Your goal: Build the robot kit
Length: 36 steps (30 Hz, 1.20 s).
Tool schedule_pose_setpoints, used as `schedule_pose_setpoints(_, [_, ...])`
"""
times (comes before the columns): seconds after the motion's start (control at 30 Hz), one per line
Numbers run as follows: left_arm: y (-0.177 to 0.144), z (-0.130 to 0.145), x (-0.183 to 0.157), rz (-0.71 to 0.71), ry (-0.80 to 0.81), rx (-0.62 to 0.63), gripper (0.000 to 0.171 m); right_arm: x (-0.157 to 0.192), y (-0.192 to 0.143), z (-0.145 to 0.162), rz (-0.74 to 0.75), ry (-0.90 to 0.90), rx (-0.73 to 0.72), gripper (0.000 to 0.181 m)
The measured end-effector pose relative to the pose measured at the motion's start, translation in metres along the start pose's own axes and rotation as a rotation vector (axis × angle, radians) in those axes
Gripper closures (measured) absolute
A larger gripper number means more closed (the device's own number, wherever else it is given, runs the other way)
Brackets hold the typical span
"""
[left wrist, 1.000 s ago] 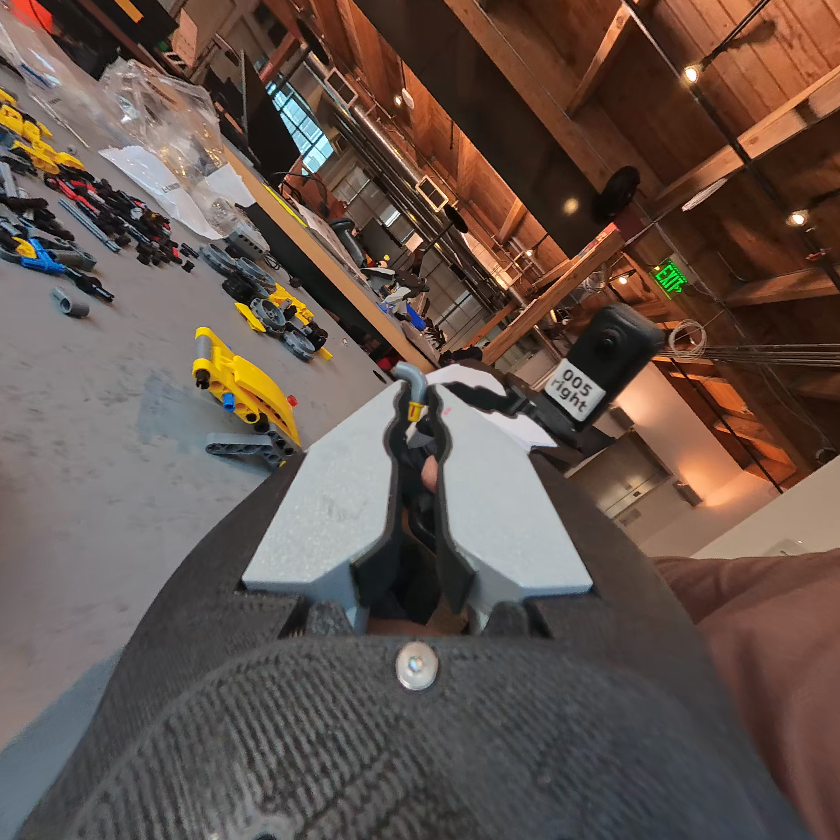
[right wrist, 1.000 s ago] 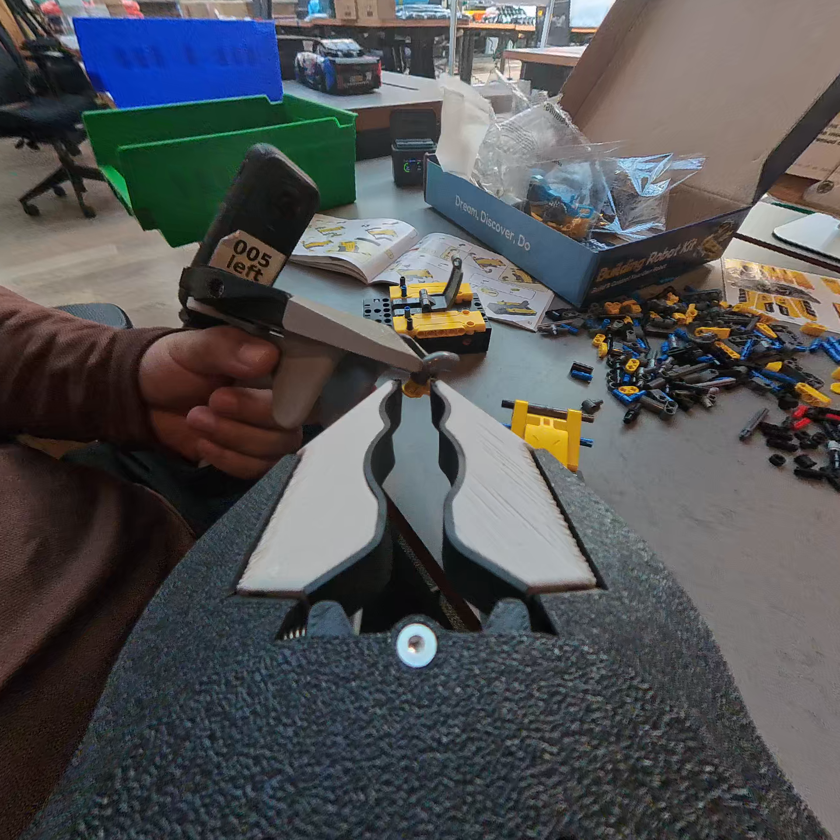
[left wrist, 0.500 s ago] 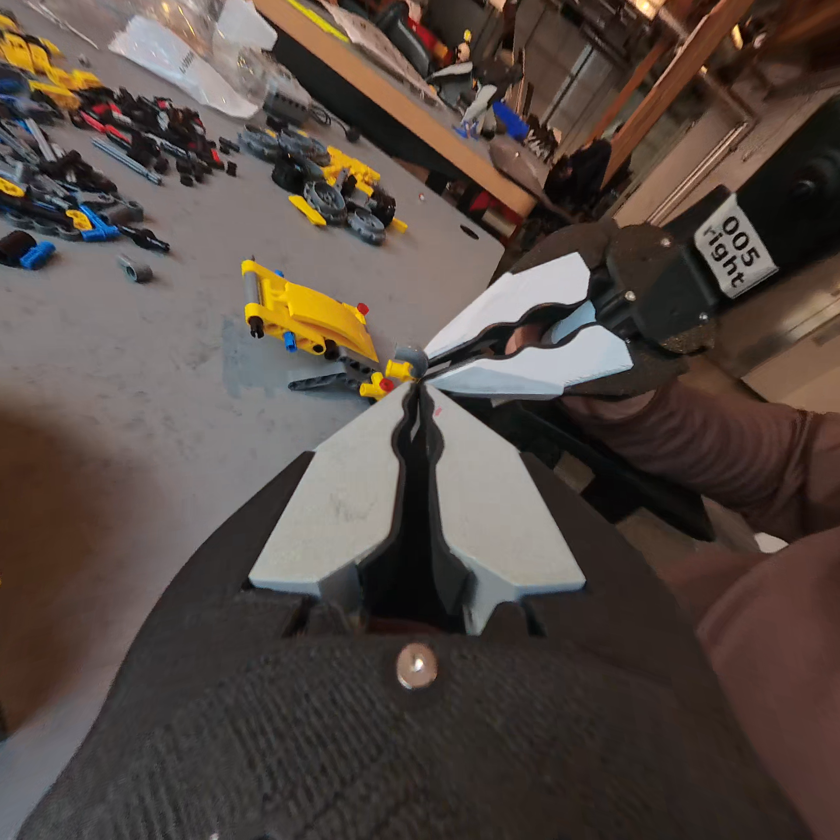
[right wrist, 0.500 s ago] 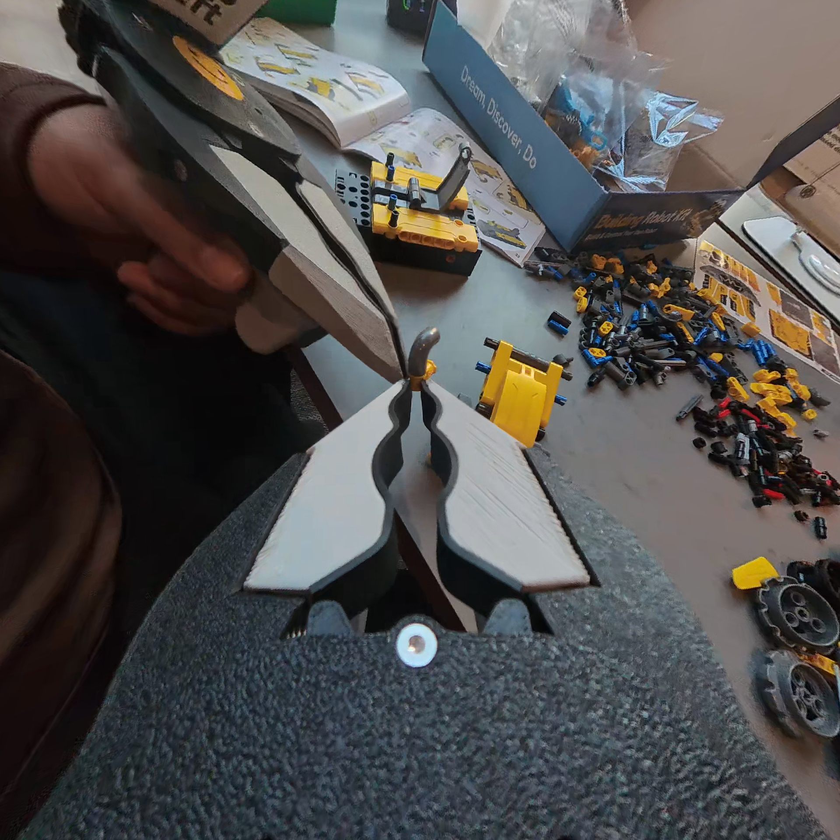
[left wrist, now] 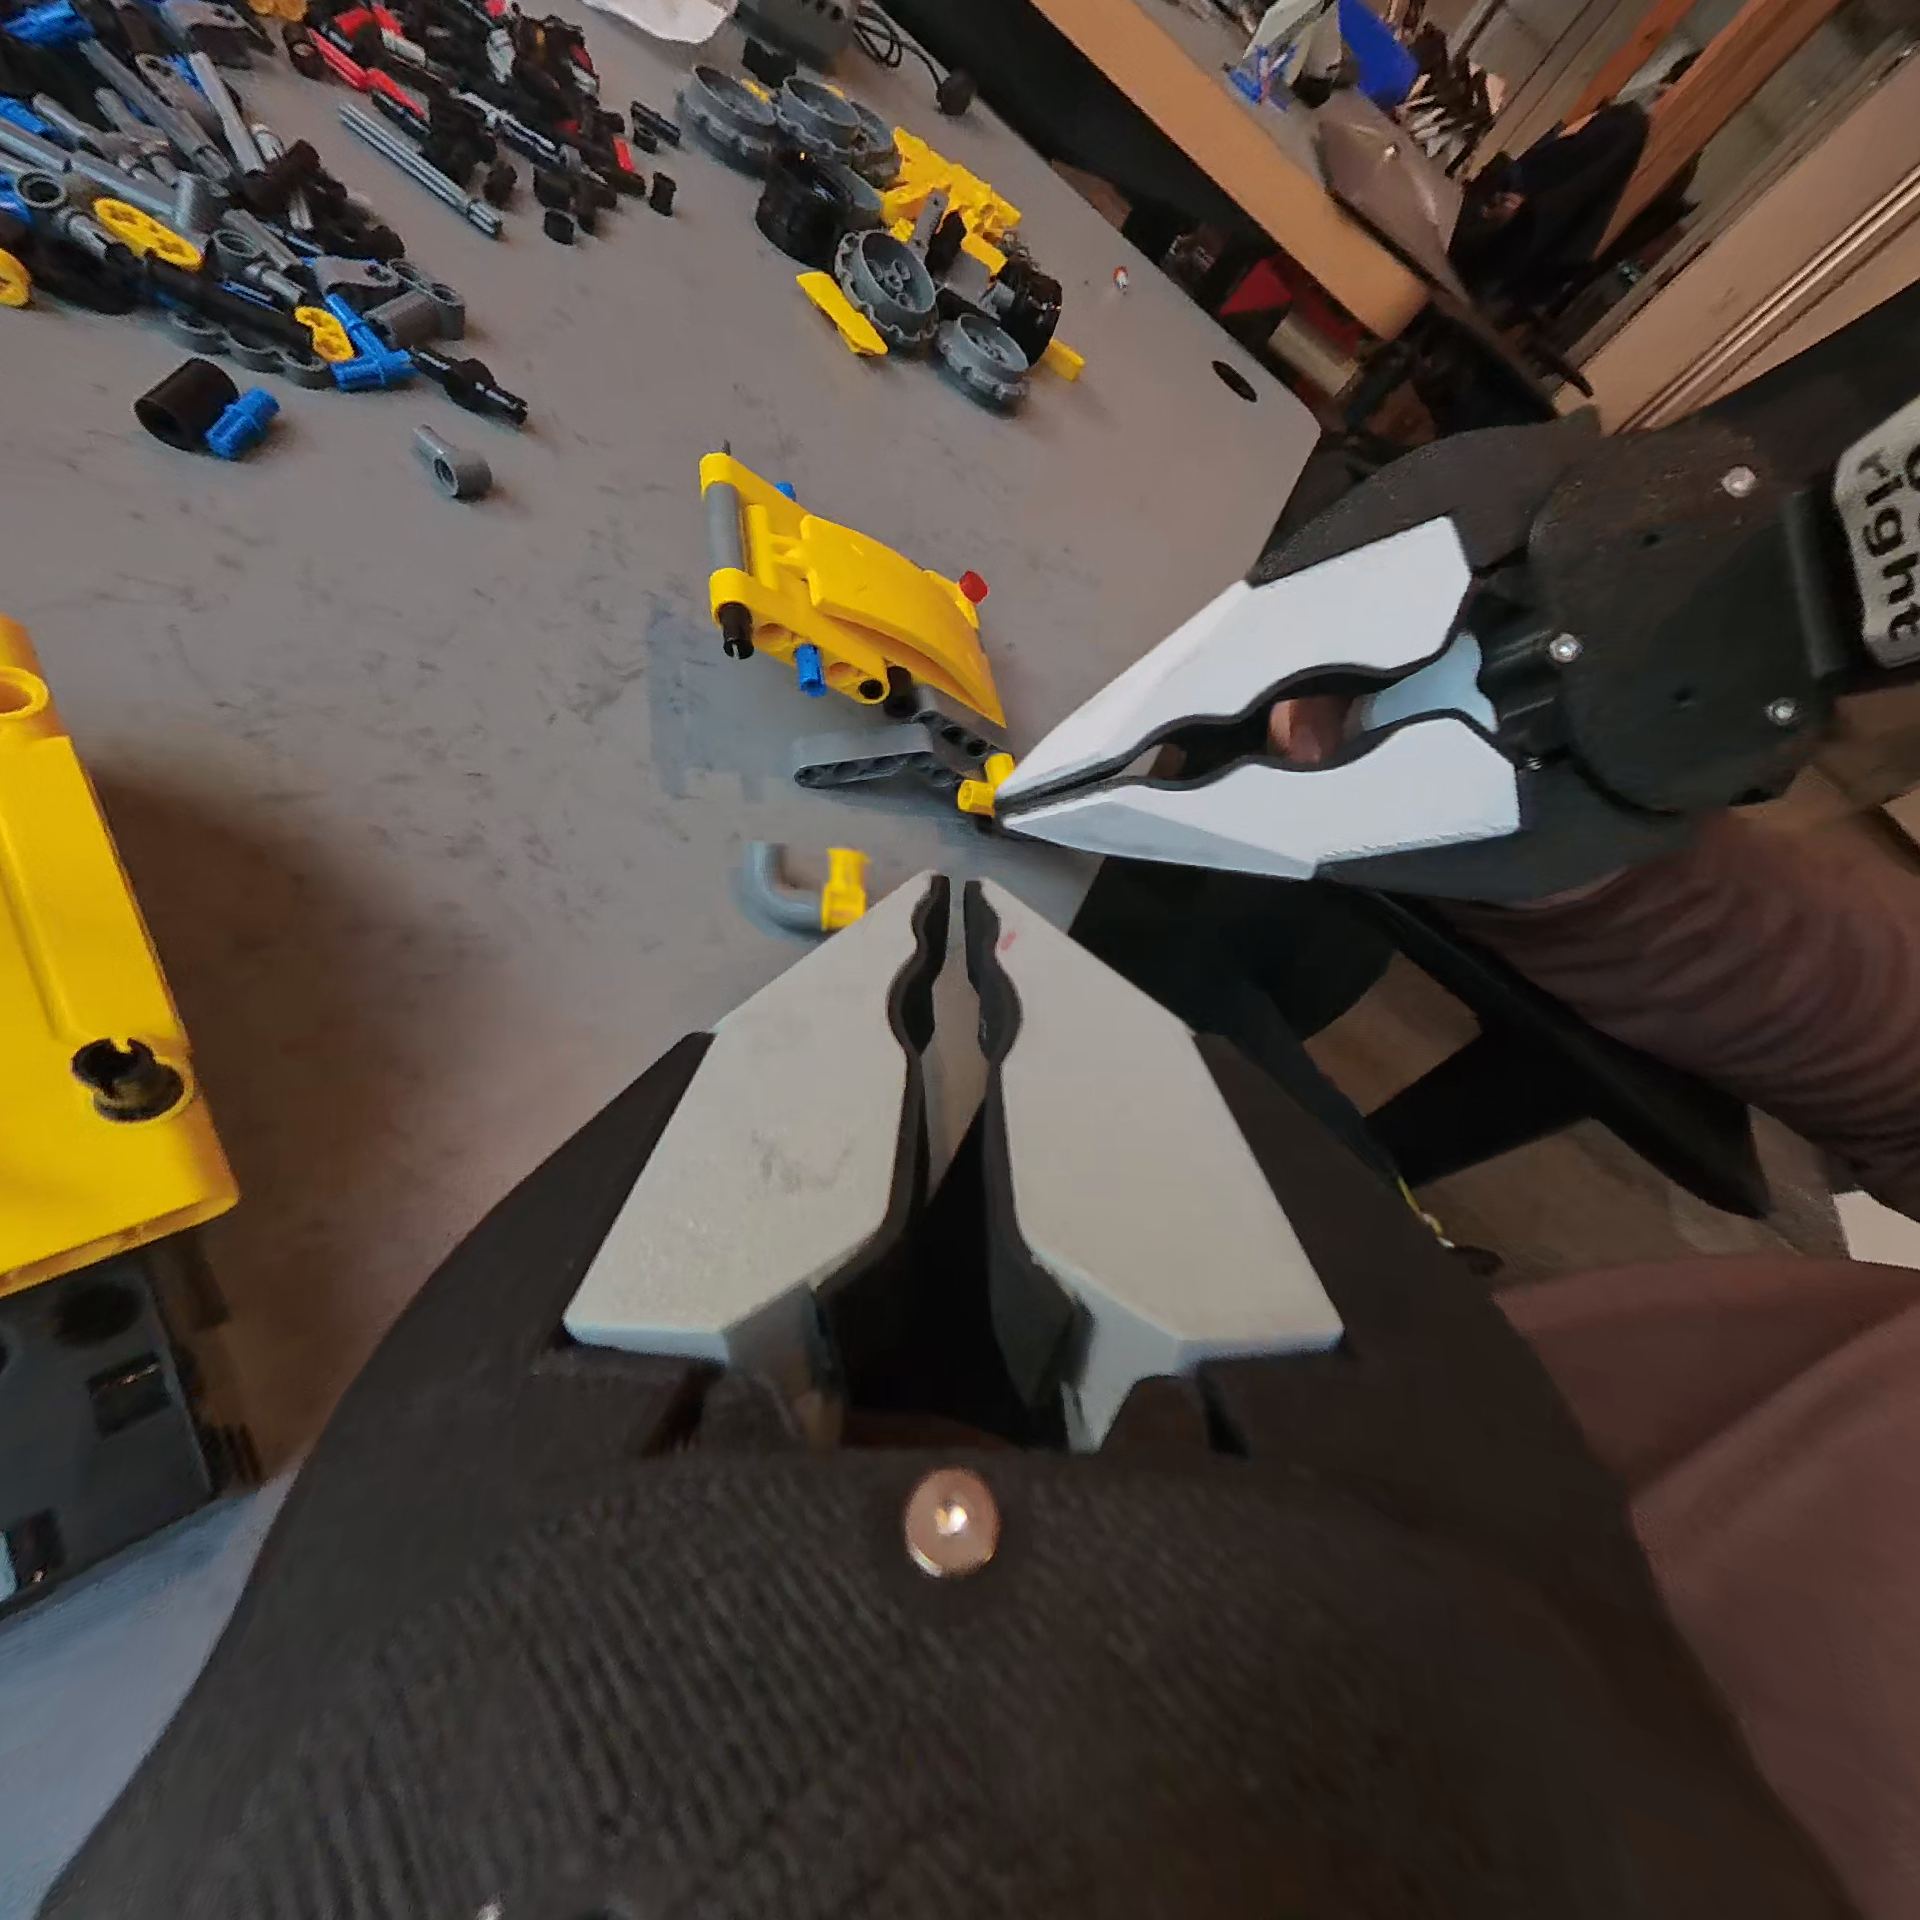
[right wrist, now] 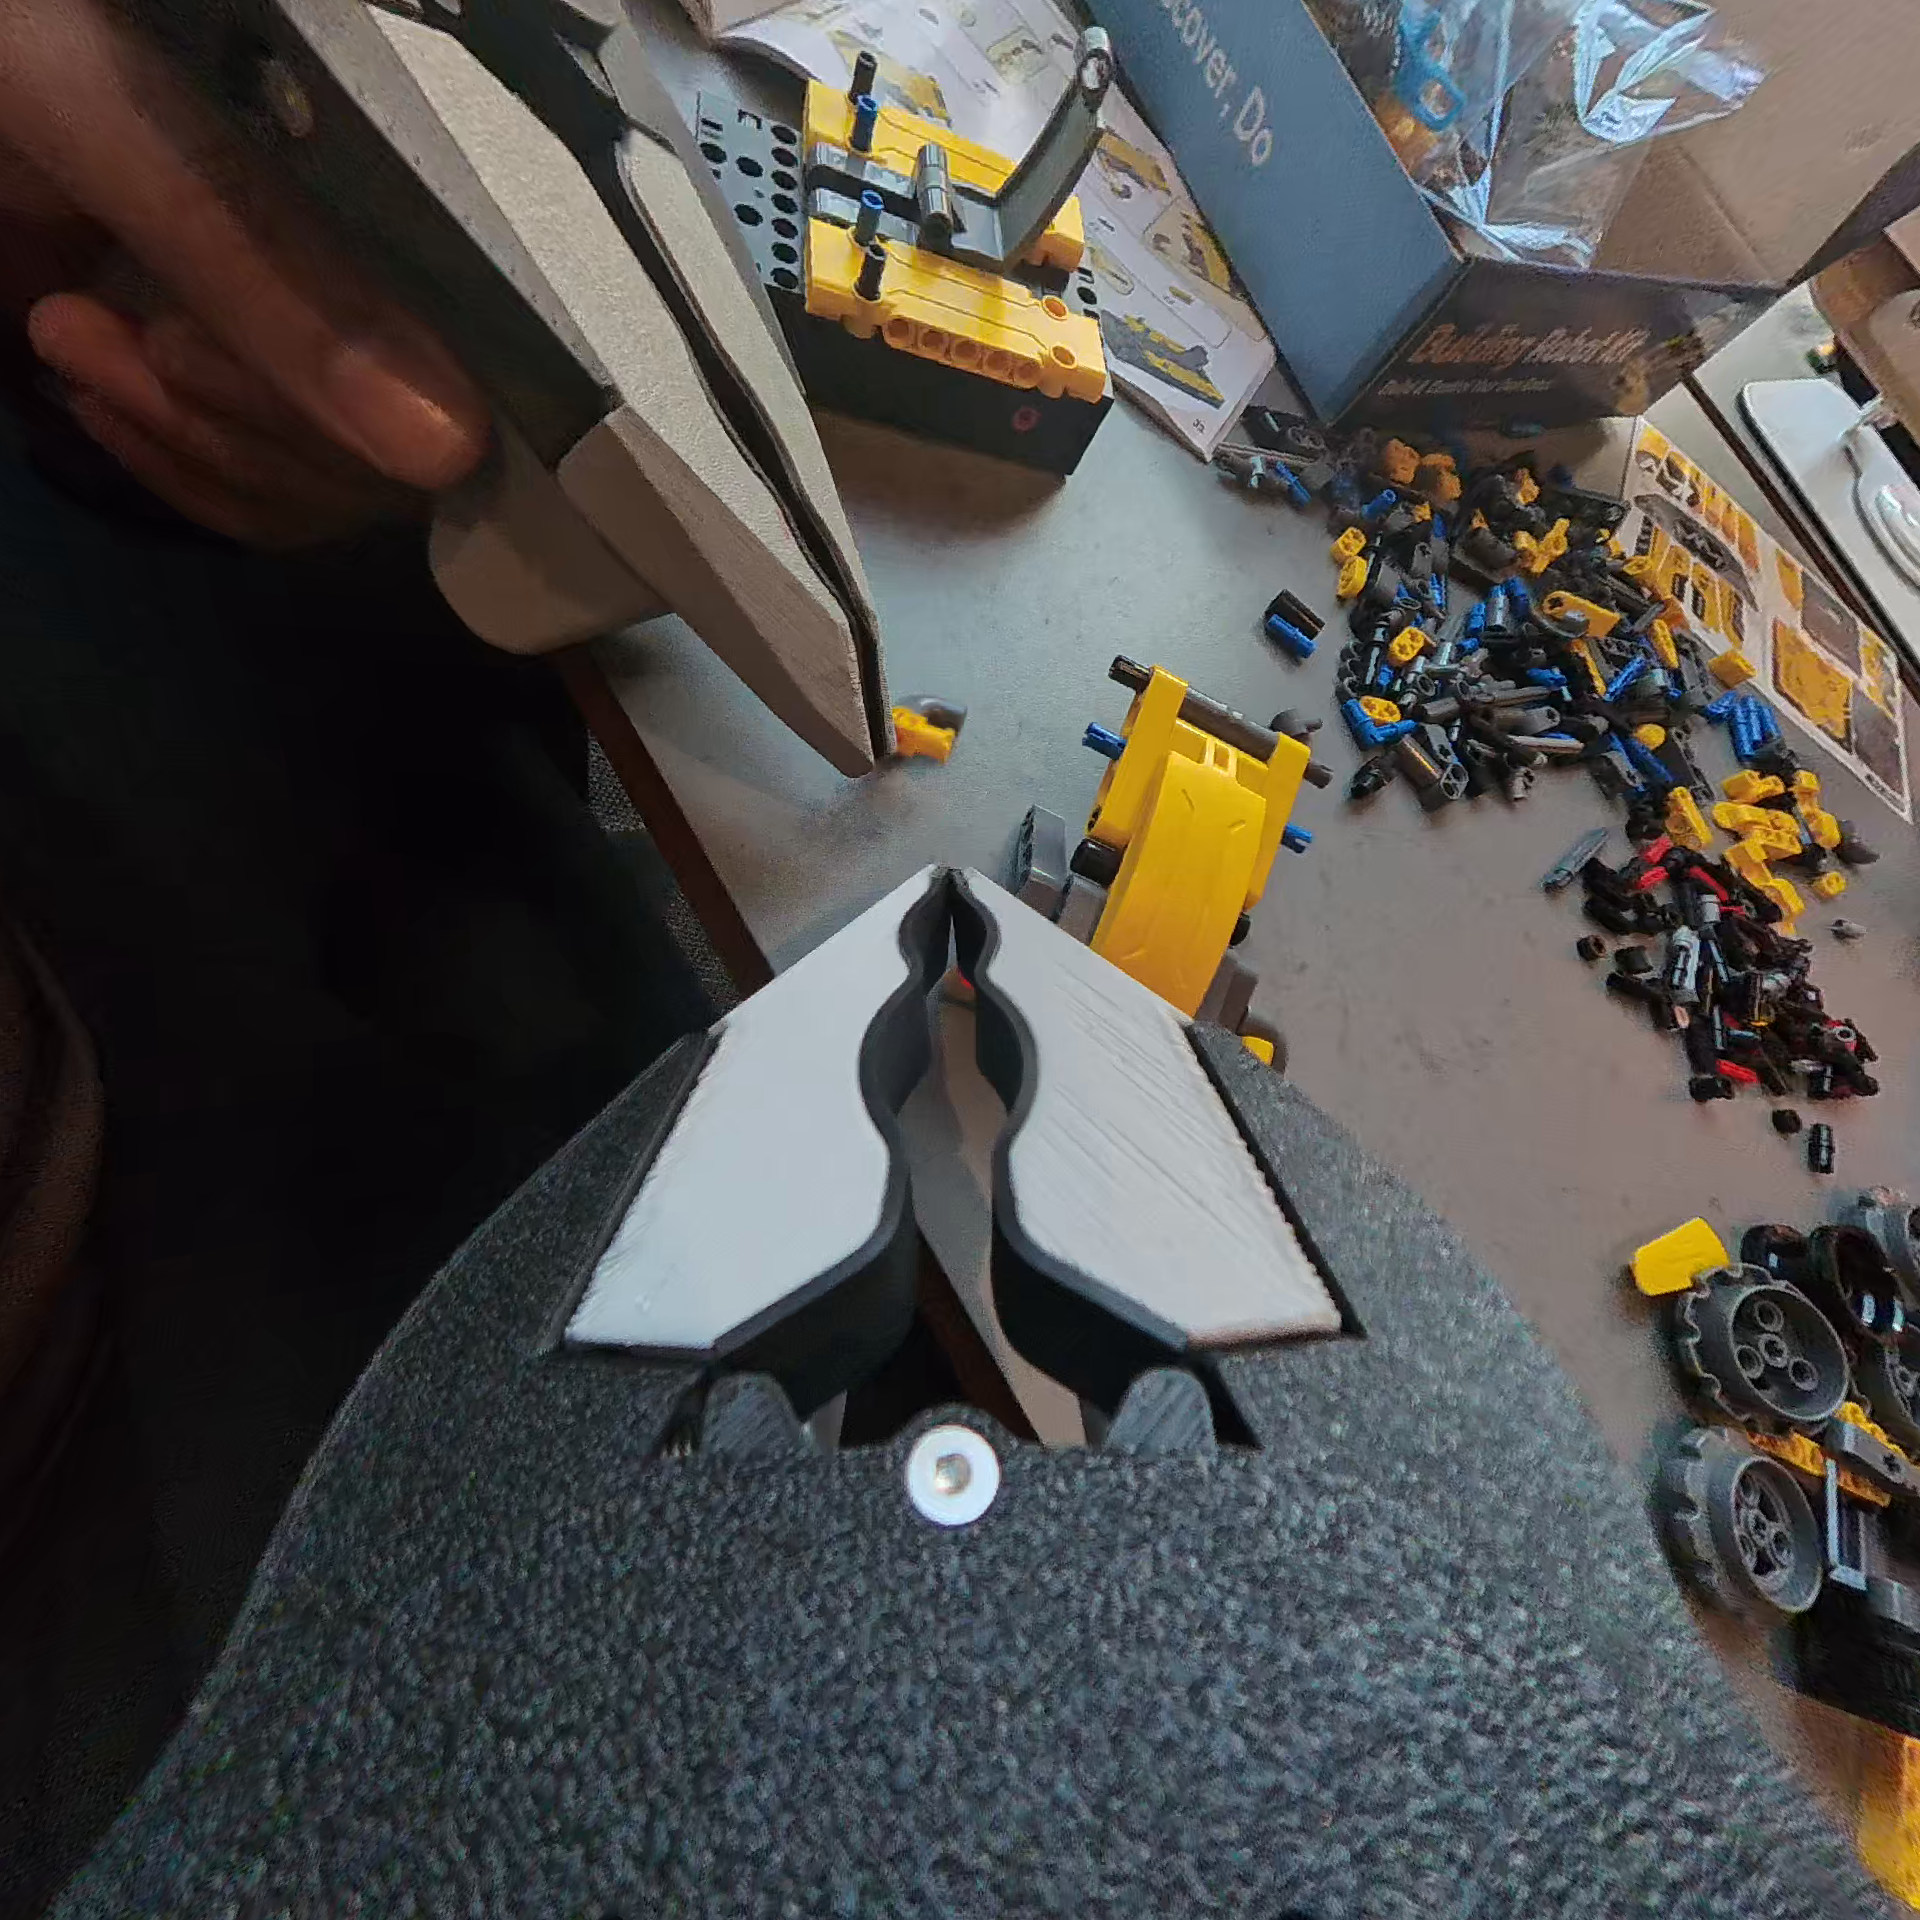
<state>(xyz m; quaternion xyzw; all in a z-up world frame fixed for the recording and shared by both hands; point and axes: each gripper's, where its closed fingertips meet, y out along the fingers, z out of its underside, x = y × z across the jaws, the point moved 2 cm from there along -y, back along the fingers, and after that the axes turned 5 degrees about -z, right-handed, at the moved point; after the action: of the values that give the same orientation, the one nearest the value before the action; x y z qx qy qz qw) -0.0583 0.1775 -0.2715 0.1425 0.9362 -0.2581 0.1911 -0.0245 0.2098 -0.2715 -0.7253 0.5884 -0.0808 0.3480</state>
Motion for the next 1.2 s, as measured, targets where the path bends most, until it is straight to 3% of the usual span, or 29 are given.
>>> schedule_pose_setpoints(0.23, [-0.013, -0.006, 0.003, -0.086, 0.11, 0.049, 0.165, -0.005, -0.004, 0.005, -0.014, 0.075, -0.014, 0.181])
schedule_pose_setpoints(0.4, [-0.026, -0.018, 0.011, -0.229, 0.282, 0.073, 0.146, -0.005, -0.005, 0.001, -0.031, 0.107, -0.04, 0.181])
schedule_pose_setpoints(0.53, [-0.019, -0.015, 0.014, -0.297, 0.43, 0.095, 0.142, -0.006, -0.006, 0.0, -0.034, 0.111, -0.047, 0.181])
schedule_pose_setpoints(0.63, [-0.014, -0.02, 0.007, -0.246, 0.56, 0.129, 0.14, -0.016, -0.014, 0.002, 0.011, 0.089, -0.036, 0.181])
schedule_pose_setpoints(0.77, [-0.011, -0.025, 0.012, -0.175, 0.791, 0.345, 0.142, -0.049, -0.043, 0.01, 0.118, 0.13, -0.052, 0.18])
schedule_pose_setpoints(0.83, [-0.008, -0.025, 0.02, -0.166, 0.868, 0.44, 0.143, -0.056, -0.053, 0.014, 0.098, 0.215, -0.083, 0.168])
schedule_pose_setpoints(0.93, [-0.003, -0.021, 0.03, -0.149, 0.912, 0.548, 0.144, -0.056, -0.059, 0.02, 0.049, 0.283, -0.115, 0.16])
schedule_pose_setpoints(1.2, [0.007, -0.006, 0.027, -0.075, 0.969, 0.634, 0.146, -0.034, -0.042, 0.025, -0.112, 0.312, -0.073, 0.13])
